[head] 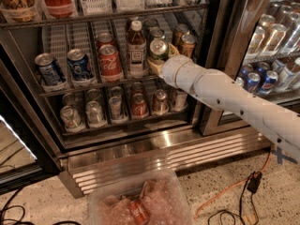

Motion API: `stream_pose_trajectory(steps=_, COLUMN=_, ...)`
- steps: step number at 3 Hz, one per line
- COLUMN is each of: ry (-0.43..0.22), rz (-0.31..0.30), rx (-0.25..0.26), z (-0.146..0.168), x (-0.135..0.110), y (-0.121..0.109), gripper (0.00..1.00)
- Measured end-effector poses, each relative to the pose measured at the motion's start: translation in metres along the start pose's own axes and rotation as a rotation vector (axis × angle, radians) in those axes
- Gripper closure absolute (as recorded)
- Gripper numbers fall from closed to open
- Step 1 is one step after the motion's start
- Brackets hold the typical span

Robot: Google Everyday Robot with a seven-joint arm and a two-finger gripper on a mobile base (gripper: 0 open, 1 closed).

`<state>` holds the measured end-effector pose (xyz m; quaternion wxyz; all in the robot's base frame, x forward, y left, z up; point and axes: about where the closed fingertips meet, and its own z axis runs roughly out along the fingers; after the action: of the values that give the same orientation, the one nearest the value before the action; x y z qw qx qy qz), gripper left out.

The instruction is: Pick green can from middle shelf of fridge

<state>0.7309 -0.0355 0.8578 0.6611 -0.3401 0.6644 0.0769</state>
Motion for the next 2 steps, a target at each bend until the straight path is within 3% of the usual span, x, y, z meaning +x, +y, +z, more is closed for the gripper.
stream_pose_trajectory(steps=2, ry=0.014, rz=-0.039, rx=-0.047, z=-0.0196, x=-0.0061, y=0.0080, gripper=1.00)
